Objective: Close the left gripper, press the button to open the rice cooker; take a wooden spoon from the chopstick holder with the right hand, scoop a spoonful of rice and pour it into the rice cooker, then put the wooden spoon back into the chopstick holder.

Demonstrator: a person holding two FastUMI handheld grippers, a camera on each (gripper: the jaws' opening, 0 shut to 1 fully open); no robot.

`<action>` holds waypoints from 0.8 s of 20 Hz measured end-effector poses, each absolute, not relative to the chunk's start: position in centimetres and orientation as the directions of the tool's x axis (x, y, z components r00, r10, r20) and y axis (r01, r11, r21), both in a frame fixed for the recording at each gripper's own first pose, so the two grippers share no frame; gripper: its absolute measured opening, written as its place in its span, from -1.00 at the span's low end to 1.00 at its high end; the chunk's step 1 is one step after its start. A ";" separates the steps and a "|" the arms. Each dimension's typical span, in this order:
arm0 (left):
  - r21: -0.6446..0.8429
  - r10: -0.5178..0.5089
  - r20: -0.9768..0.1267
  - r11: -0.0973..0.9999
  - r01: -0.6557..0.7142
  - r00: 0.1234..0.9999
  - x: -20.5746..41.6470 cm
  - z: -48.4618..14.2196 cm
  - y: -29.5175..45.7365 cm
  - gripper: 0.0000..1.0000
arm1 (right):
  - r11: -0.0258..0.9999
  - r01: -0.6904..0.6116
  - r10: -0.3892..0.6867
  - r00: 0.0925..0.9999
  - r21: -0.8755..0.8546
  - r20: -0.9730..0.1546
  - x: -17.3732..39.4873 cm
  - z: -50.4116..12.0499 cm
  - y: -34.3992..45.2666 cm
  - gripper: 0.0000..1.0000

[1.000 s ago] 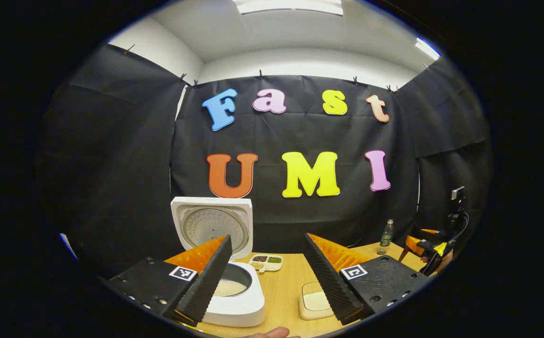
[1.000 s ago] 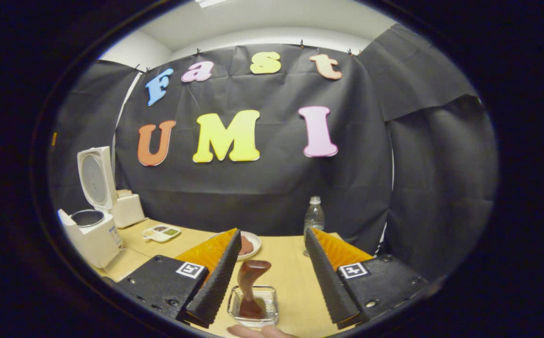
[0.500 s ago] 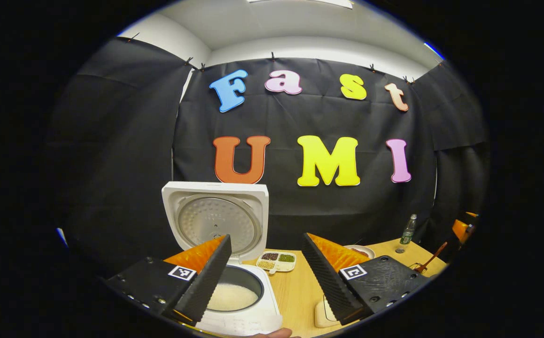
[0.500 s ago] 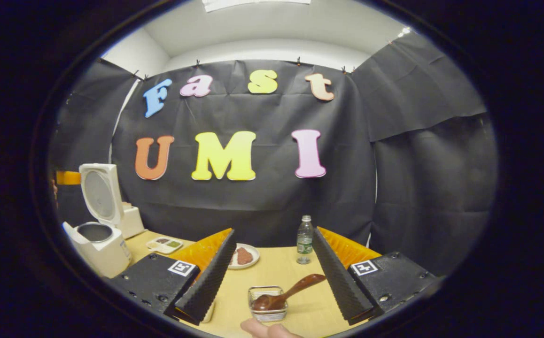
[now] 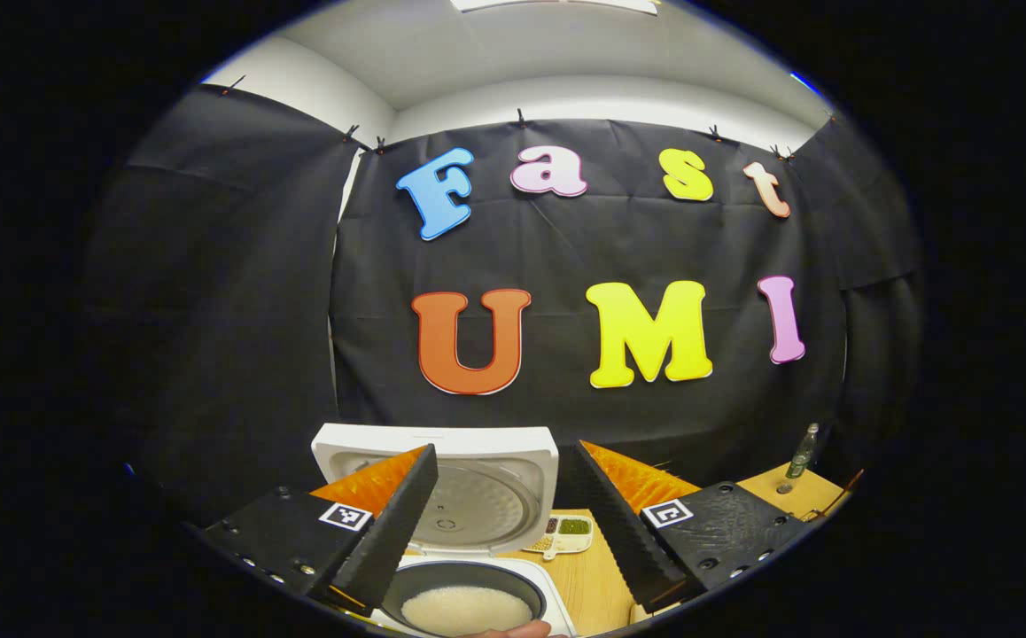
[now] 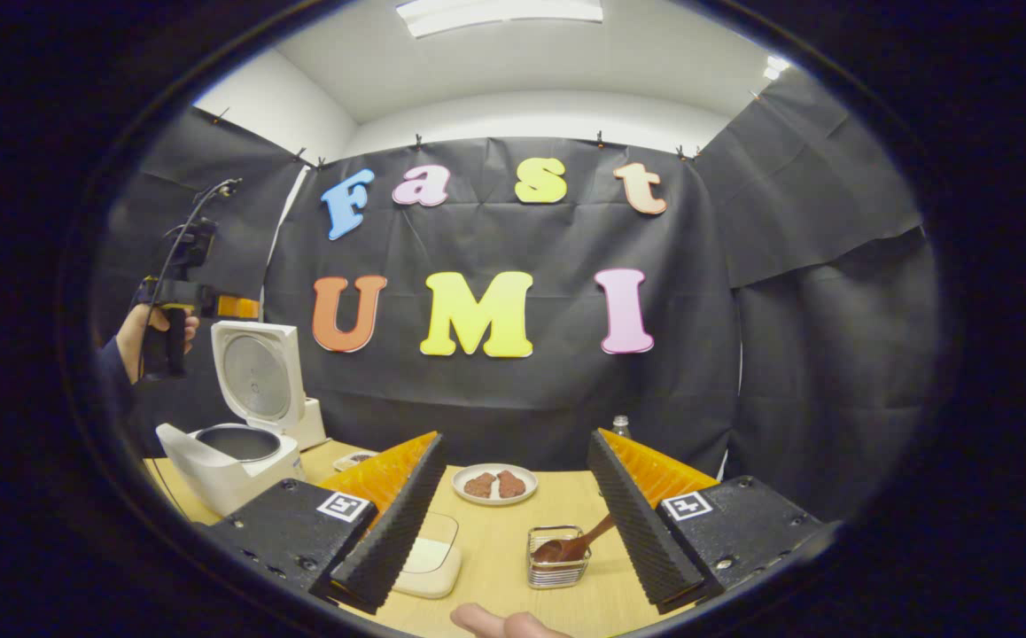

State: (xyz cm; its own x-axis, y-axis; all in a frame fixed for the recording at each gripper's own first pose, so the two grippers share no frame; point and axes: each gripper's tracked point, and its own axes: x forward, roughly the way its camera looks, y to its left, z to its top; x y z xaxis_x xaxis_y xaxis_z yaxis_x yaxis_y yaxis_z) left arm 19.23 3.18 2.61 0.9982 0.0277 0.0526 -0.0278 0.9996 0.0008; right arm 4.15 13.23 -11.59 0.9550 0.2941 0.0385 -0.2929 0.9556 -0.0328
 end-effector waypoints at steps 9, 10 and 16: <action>-0.009 0.068 0.090 0.998 -0.068 0.994 27.3 3.9 7.5 0.90 | 0.940 -0.332 0.323 0.941 0.084 0.099 2.3 -10.9 13.2 0.97; -0.011 0.078 0.078 0.997 -0.077 0.994 28.3 3.8 7.9 0.90 | 0.936 -0.344 0.334 0.935 0.072 0.118 2.0 -10.4 13.3 0.97; -0.003 0.114 -0.052 0.993 -0.114 0.992 31.7 0.1 9.3 0.88 | 0.959 -0.281 0.270 0.950 0.050 0.154 0.7 -9.3 11.7 0.97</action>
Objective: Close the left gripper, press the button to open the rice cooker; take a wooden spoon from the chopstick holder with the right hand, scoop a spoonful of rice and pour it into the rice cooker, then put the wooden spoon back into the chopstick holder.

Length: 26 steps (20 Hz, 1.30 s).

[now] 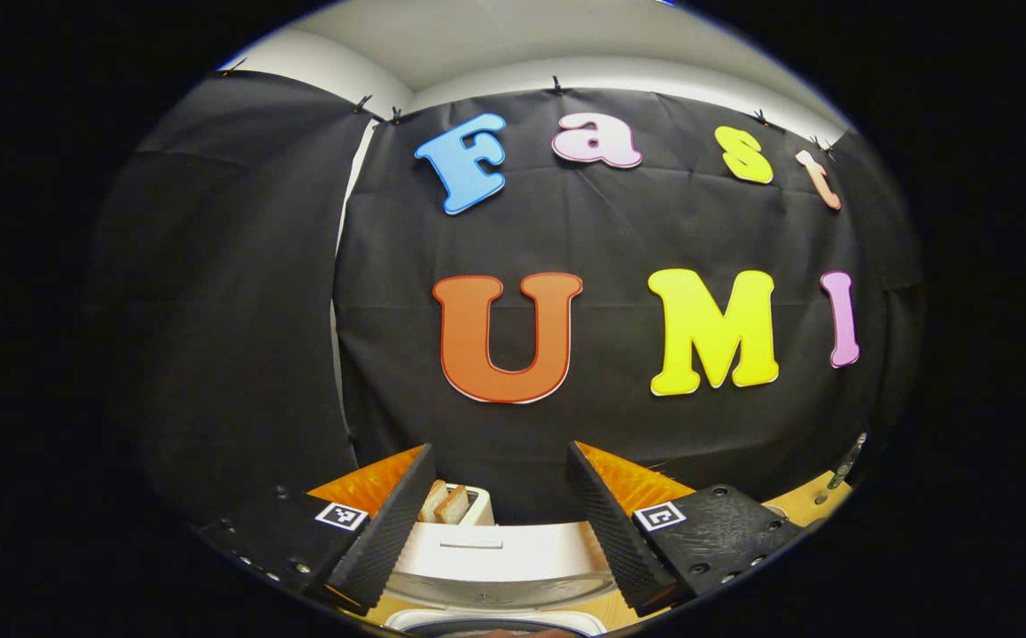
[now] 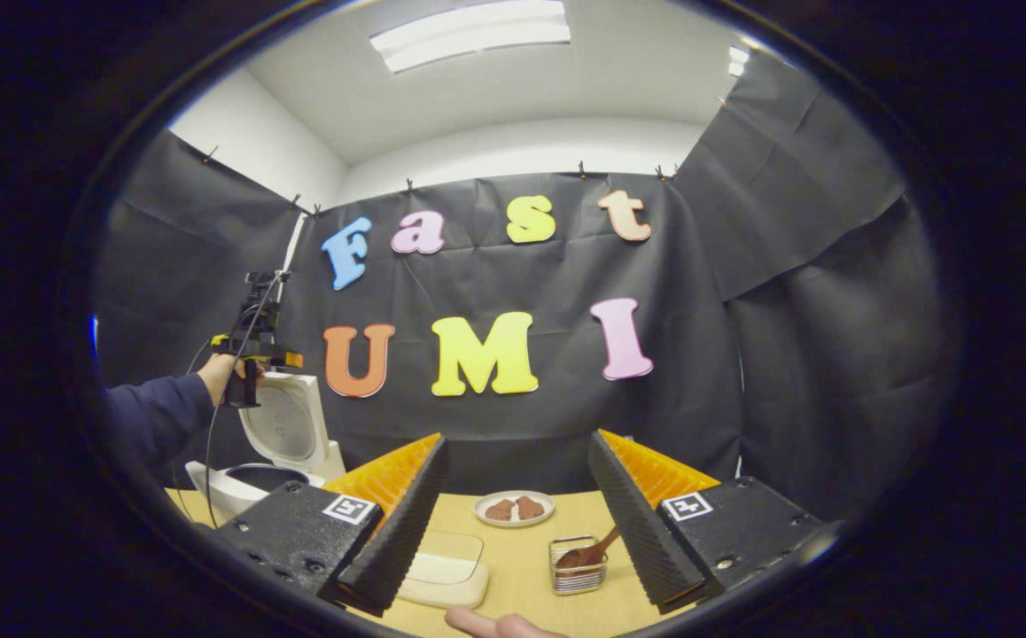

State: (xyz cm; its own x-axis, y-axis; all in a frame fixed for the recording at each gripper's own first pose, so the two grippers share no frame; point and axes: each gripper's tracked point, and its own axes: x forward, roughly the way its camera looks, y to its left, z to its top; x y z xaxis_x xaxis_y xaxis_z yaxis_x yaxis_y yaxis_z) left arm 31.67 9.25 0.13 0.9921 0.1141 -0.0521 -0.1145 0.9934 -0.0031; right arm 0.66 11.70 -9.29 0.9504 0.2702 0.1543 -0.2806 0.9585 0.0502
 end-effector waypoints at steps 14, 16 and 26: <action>0.018 0.108 -0.181 0.994 -0.107 0.978 21.4 -3.9 7.8 0.92 | 0.964 -0.247 0.241 0.968 0.098 0.066 -4.1 -10.3 10.6 1.00; 0.010 0.071 -0.211 0.997 -0.070 0.975 19.3 -5.4 7.1 0.91 | 0.962 -0.252 0.247 0.967 0.106 0.055 -5.1 -10.3 10.8 1.00; -0.014 0.028 -0.247 0.999 -0.032 0.969 12.5 -12.1 6.2 0.88 | 0.961 -0.271 0.262 0.957 0.058 0.128 -9.9 -7.3 13.4 1.00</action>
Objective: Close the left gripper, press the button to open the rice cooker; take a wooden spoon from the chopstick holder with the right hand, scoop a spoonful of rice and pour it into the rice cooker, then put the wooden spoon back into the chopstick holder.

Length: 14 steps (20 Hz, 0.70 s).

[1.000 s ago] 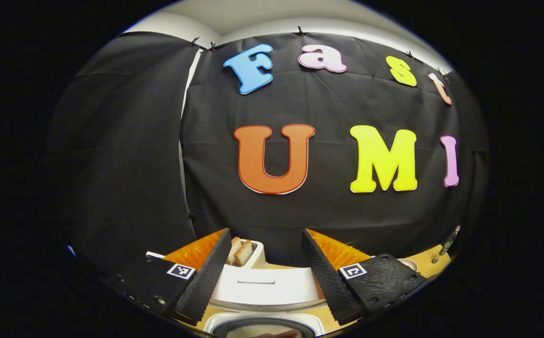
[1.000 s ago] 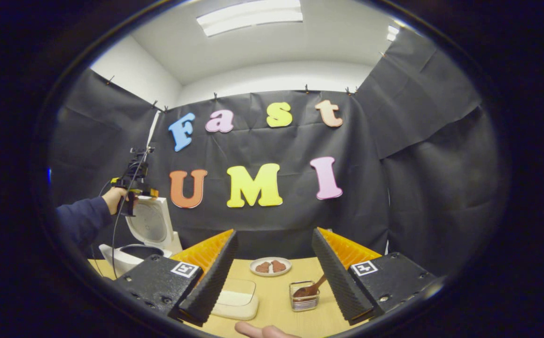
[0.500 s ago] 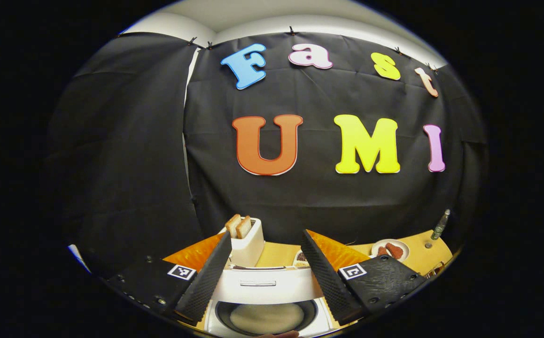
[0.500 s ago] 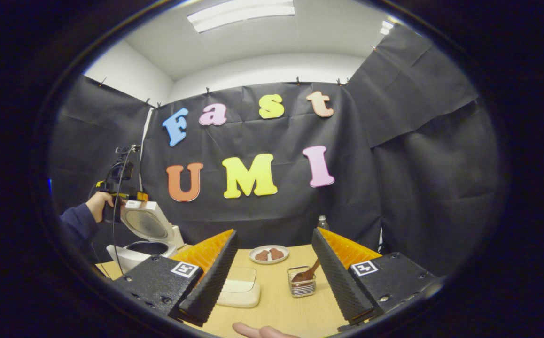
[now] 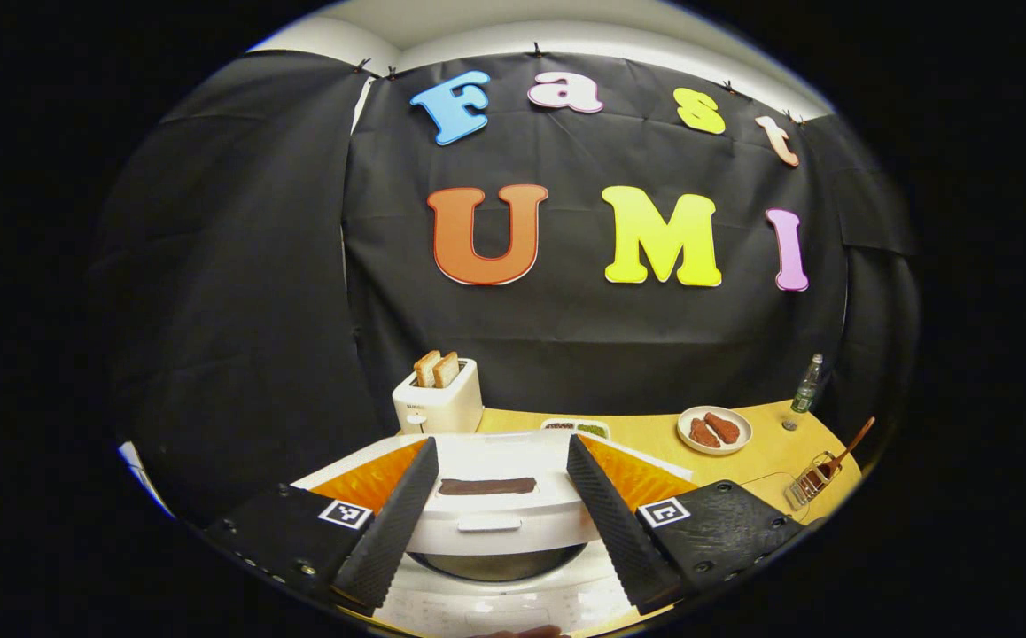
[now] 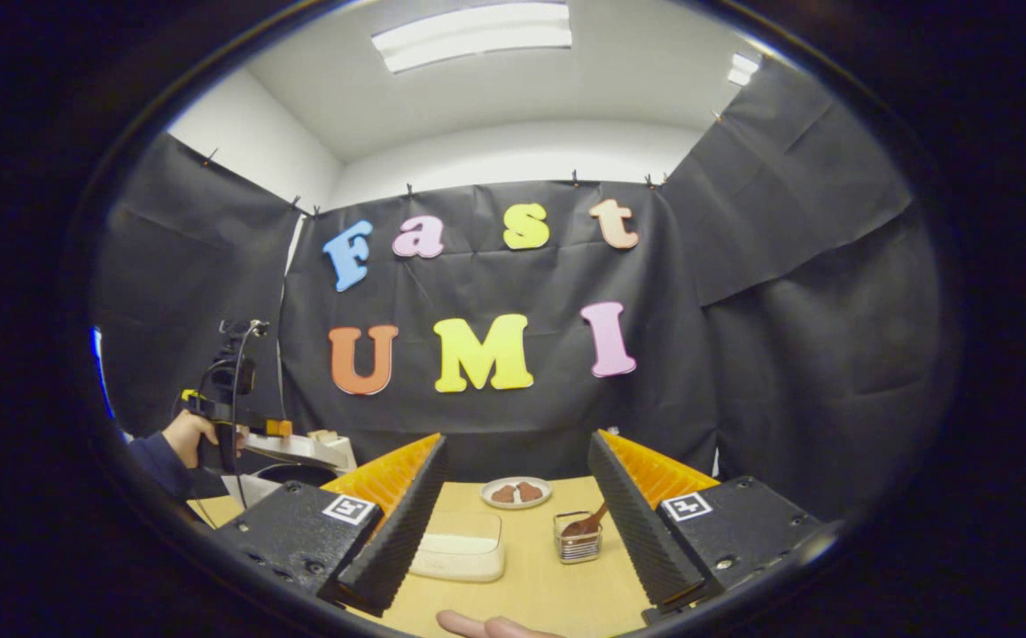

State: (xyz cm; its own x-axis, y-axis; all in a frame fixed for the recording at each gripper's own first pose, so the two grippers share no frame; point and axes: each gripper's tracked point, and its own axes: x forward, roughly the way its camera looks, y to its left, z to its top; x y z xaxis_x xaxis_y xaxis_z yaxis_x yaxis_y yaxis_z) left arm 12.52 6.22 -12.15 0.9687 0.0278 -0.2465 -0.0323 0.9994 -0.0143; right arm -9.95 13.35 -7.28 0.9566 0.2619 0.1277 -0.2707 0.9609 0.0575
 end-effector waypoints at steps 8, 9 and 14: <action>0.016 0.059 -0.357 0.998 -0.057 0.932 10.5 -17.5 6.0 0.87 | 0.959 -0.278 0.271 0.955 0.050 0.122 -9.6 -7.9 14.9 1.00; 0.000 0.053 -0.366 0.998 -0.057 0.929 10.3 -17.6 6.2 0.87 | 0.957 -0.285 0.278 0.954 0.051 0.114 -9.5 -8.2 15.1 1.00; -0.021 0.026 -0.442 0.999 -0.039 0.897 9.8 -20.1 6.4 0.87 | 0.957 -0.289 0.283 0.952 0.040 0.117 -9.7 -8.3 15.1 1.00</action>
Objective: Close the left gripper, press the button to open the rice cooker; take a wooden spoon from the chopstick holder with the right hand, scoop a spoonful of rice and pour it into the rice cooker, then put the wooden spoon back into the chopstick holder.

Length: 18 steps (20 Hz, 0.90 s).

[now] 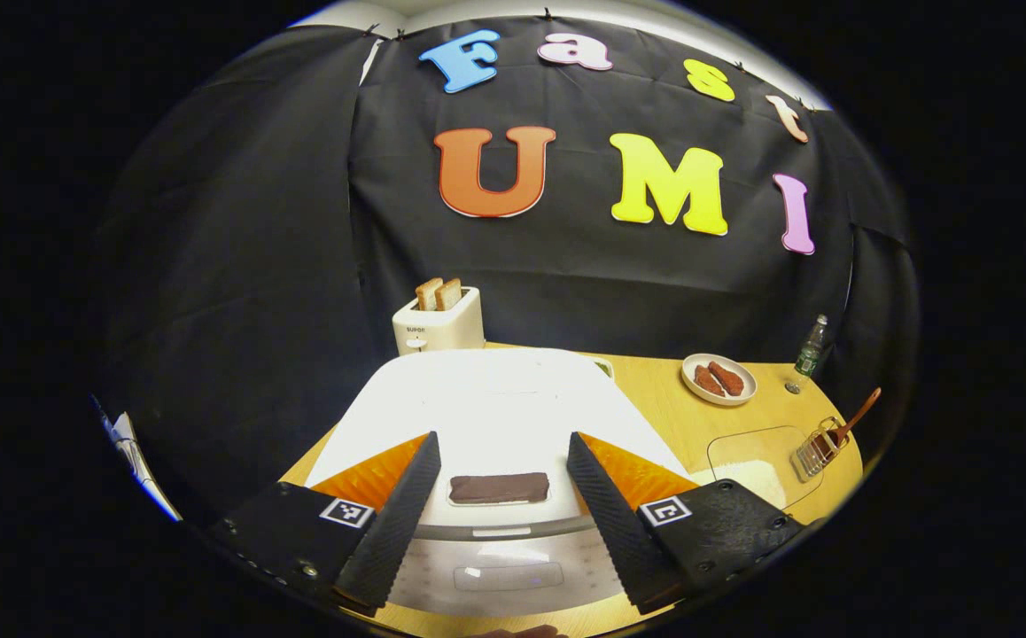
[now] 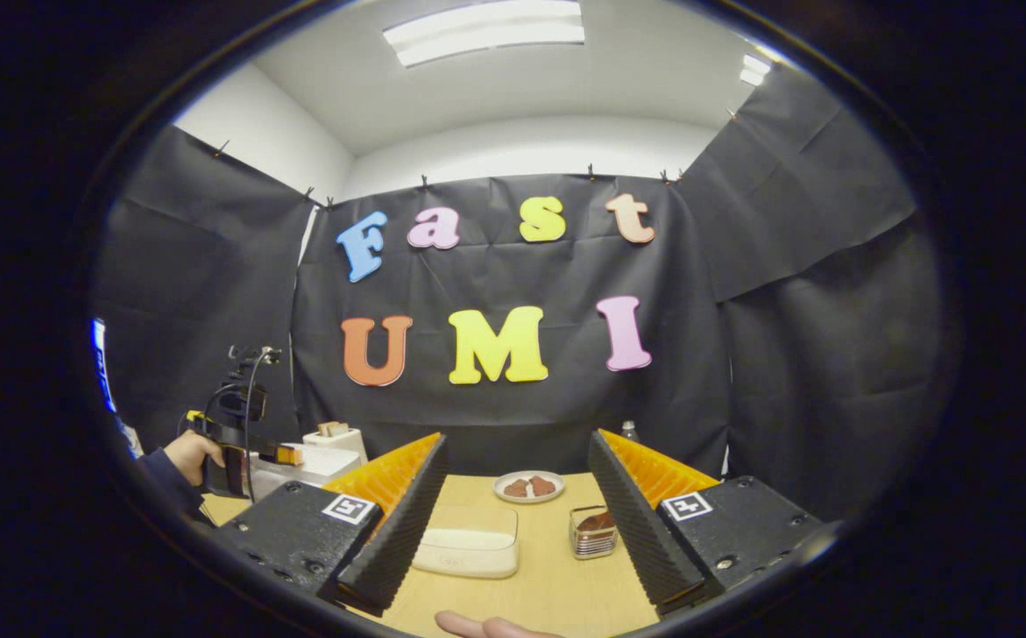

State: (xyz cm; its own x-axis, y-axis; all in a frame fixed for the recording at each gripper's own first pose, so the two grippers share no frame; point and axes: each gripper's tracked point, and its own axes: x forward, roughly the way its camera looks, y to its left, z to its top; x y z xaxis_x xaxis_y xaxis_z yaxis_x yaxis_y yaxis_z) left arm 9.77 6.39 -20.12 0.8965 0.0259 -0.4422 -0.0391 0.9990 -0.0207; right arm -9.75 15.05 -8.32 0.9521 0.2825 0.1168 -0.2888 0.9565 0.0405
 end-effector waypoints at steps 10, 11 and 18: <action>-0.028 0.022 -0.465 0.999 -0.040 0.885 10.2 -21.0 6.6 1.00 | 0.960 -0.277 0.270 0.955 0.042 0.124 -9.8 -8.2 14.0 1.00; -0.021 0.029 -0.462 0.999 -0.044 0.886 10.2 -21.0 6.6 0.92 | 0.961 -0.274 0.267 0.956 0.041 0.124 -9.8 -8.2 13.8 0.97; -0.054 0.042 -0.432 0.996 -0.072 0.901 10.6 -20.1 6.5 0.74 | 0.970 -0.234 0.224 0.967 0.070 0.124 -8.9 -7.6 11.2 0.97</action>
State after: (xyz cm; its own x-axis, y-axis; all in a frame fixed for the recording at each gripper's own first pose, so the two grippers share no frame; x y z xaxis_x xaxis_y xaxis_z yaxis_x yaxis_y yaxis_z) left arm 10.60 6.48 -20.10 0.9009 0.0421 -0.4319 -0.0723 0.9959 -0.0537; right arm -8.91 11.24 -7.63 0.9665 0.2244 0.1245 -0.2341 0.9697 0.0701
